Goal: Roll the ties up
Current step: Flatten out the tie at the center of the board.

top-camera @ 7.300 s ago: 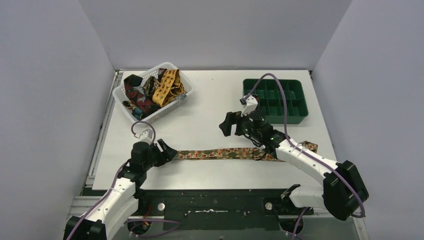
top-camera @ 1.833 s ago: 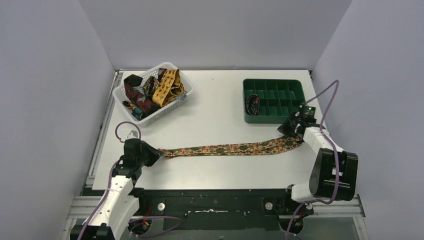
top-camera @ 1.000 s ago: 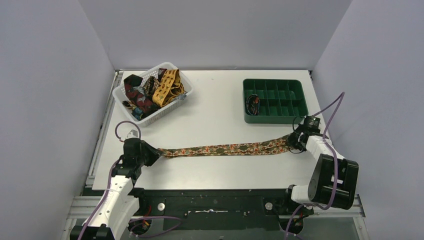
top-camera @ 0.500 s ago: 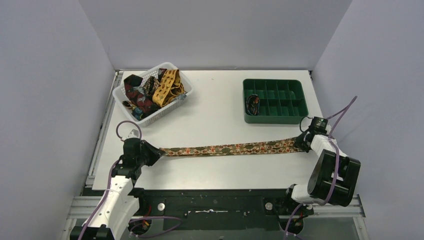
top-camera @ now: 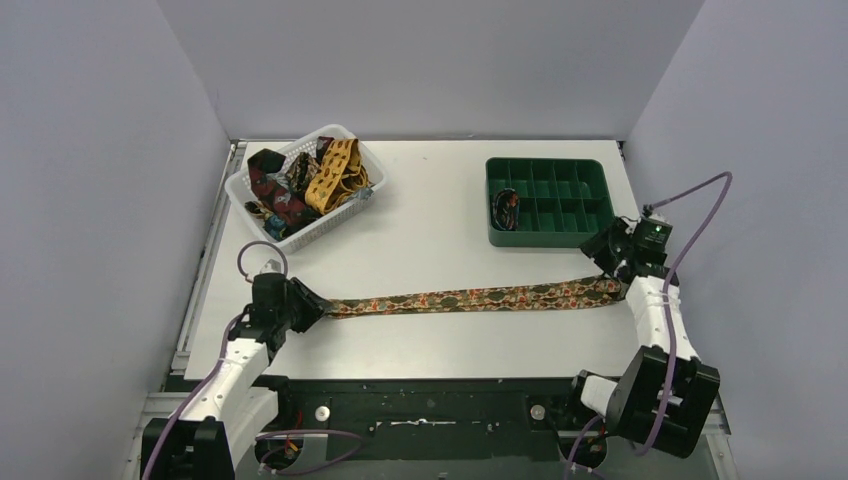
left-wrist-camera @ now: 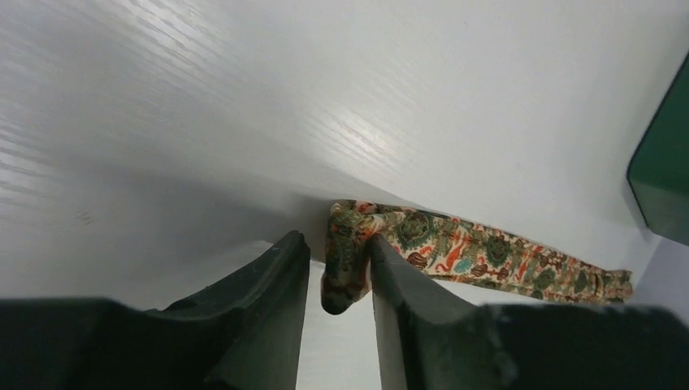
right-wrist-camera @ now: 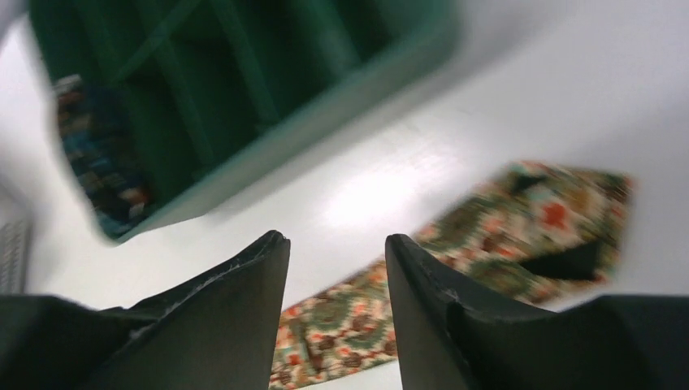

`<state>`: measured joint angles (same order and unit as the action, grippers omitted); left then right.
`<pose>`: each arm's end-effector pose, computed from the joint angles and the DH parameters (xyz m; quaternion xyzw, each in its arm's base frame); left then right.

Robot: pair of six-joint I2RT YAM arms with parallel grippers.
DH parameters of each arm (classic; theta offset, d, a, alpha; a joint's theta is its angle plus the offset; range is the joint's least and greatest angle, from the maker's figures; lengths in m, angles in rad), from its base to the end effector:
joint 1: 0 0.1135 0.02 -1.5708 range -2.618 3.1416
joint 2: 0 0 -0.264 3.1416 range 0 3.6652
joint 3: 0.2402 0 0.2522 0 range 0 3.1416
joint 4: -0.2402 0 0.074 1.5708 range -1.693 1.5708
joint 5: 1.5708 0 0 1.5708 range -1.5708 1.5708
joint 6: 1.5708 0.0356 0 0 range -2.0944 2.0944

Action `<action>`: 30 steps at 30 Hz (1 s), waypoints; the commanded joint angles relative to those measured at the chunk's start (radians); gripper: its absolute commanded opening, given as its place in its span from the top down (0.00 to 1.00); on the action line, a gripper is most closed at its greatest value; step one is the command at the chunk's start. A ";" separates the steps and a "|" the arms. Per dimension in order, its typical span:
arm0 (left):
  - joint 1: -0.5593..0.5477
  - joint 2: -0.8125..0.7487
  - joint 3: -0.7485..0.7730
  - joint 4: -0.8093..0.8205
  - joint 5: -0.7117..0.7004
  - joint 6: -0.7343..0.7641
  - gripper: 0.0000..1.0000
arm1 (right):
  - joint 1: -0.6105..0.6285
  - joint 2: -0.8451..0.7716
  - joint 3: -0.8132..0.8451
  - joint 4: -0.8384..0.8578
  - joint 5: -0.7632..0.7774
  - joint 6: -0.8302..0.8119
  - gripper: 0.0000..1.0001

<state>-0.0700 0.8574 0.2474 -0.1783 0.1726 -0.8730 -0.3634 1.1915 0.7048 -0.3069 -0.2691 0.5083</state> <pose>0.1585 -0.0172 0.1446 -0.3297 0.8606 -0.2436 0.3023 0.2303 -0.0775 0.2200 0.3411 0.8528 0.1510 0.3655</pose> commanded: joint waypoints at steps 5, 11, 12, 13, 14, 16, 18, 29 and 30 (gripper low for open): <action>0.015 0.020 0.138 -0.104 -0.238 0.062 0.51 | 0.439 0.051 0.198 0.179 -0.242 -0.217 0.46; 0.024 -0.071 0.130 -0.156 -0.246 0.038 0.46 | 0.825 0.163 0.182 0.383 -0.252 -0.414 0.42; 0.024 -0.089 0.128 -0.157 -0.237 0.036 0.45 | 0.877 0.192 0.177 0.423 -0.245 -0.426 0.43; 0.024 -0.108 0.127 -0.160 -0.225 0.031 0.43 | 0.925 0.220 0.184 0.451 -0.223 -0.426 0.46; 0.025 -0.122 0.127 -0.163 -0.214 0.026 0.42 | 0.970 0.252 0.201 0.468 -0.202 -0.410 0.49; 0.026 -0.142 0.122 -0.156 -0.183 0.017 0.41 | 1.042 0.339 0.247 0.494 -0.204 -0.348 0.51; 0.027 -0.149 0.122 -0.179 -0.185 -0.005 0.41 | 1.106 0.432 0.300 0.513 -0.193 -0.264 0.53; 0.032 -0.143 0.102 -0.211 -0.143 -0.049 0.34 | 1.315 0.744 0.478 0.629 -0.161 -0.082 0.78; 0.032 -0.143 0.096 -0.208 -0.140 -0.049 0.35 | 1.319 0.762 0.502 0.618 -0.166 -0.078 0.80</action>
<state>-0.0483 0.7158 0.3485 -0.3866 -0.0044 -0.9062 0.9474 1.9236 1.1130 0.2119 -0.4526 0.3756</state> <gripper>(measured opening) 0.655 0.227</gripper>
